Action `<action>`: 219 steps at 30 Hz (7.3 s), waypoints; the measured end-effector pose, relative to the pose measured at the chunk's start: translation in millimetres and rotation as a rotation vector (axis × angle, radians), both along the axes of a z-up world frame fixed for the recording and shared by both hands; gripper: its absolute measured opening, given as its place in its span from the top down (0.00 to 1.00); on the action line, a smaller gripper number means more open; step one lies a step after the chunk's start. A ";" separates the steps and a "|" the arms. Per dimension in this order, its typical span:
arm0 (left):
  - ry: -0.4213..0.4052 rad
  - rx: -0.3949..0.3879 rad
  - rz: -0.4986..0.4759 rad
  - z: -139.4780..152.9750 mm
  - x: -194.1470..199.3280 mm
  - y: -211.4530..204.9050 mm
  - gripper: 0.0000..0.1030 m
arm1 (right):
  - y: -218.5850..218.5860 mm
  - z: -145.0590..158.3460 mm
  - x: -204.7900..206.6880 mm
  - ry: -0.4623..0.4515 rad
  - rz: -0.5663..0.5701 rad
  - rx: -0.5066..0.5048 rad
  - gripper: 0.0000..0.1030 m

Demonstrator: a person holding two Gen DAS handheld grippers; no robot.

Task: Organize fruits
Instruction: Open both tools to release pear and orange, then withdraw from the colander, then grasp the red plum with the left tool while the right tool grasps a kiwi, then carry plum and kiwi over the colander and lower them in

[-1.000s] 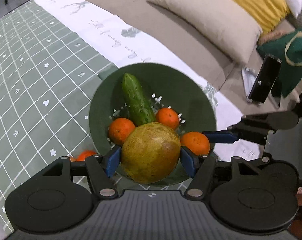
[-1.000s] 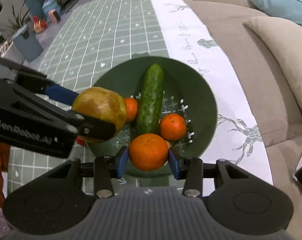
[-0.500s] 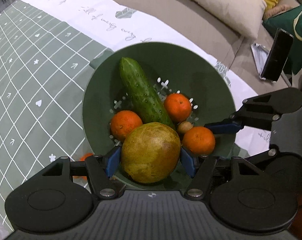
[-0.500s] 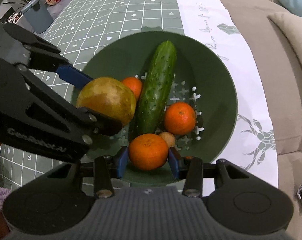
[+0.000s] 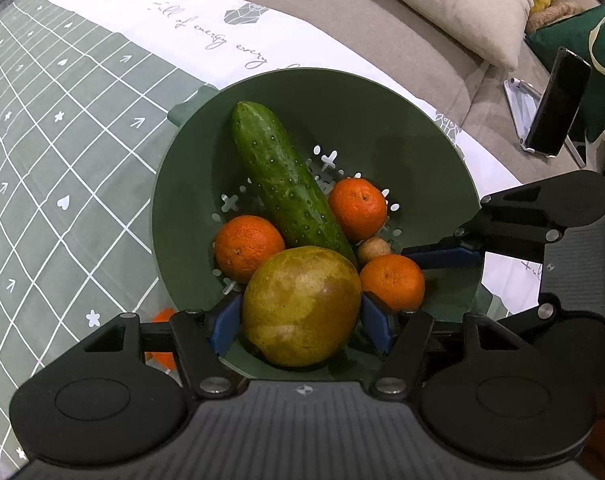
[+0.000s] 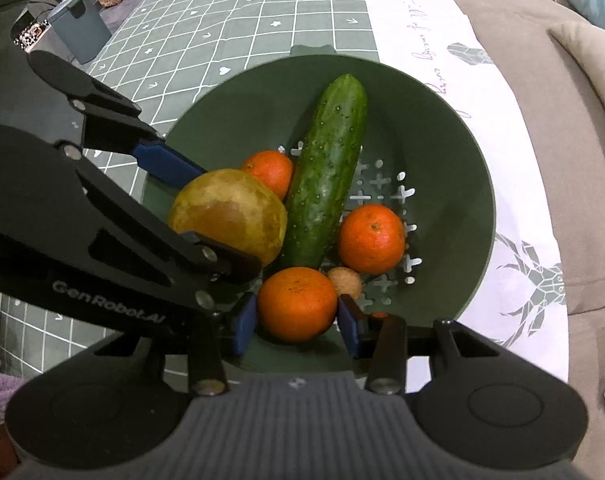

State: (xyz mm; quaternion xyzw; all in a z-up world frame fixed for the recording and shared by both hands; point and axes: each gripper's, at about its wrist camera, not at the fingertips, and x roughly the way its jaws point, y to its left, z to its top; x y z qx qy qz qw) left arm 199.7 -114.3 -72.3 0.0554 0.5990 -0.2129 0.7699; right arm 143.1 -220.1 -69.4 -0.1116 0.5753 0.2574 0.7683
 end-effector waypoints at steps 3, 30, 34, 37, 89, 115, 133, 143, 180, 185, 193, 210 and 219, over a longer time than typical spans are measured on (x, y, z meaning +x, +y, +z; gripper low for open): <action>-0.005 -0.003 -0.002 0.0 -1.0 0.3 0.28 | 1.0 0.0 -0.1 0.000 -0.003 -0.007 0.60; -0.232 -0.131 0.101 71.8 -64.2 59.2 0.26 | -17.8 62.7 -50.2 -0.206 -0.214 0.077 0.43; -0.273 -0.133 0.154 73.6 -83.0 77.8 0.27 | -14.5 68.2 -68.6 -0.240 -0.308 0.129 0.43; -0.300 -0.114 0.201 70.0 -95.3 91.4 0.28 | -8.1 66.0 -86.7 -0.259 -0.407 0.162 0.43; -0.148 -0.132 0.350 -42.3 -71.3 95.3 0.72 | 53.3 -24.0 -92.5 -0.262 -0.496 0.174 0.85; -0.178 -0.179 0.562 -38.5 -104.4 181.7 0.72 | 133.8 -47.5 -63.2 -0.364 -0.701 -0.016 0.75; -0.153 -0.169 0.406 -38.6 -126.1 147.5 0.72 | 89.5 -35.2 -107.5 -0.229 -0.451 0.100 0.80; -0.129 -0.118 0.303 -44.9 -140.1 123.0 0.70 | 81.9 -37.8 -133.1 -0.218 -0.363 0.085 0.80; -0.215 -0.204 0.312 20.9 -127.6 104.1 0.72 | 51.9 21.9 -128.6 -0.318 -0.323 0.209 0.80; -0.254 -0.241 0.240 46.1 -106.5 79.3 0.72 | 17.9 46.6 -114.3 -0.365 -0.349 0.203 0.80; -0.305 -0.206 0.083 61.5 -66.8 23.8 0.72 | -21.7 58.3 -72.8 -0.373 -0.298 0.096 0.80; -0.240 -0.093 -0.111 33.4 4.5 -42.2 0.72 | -32.7 21.9 -4.4 -0.284 -0.083 -0.053 0.80; -0.195 -0.069 -0.143 13.7 26.9 -52.9 0.72 | -28.6 7.4 19.2 -0.280 -0.012 -0.078 0.80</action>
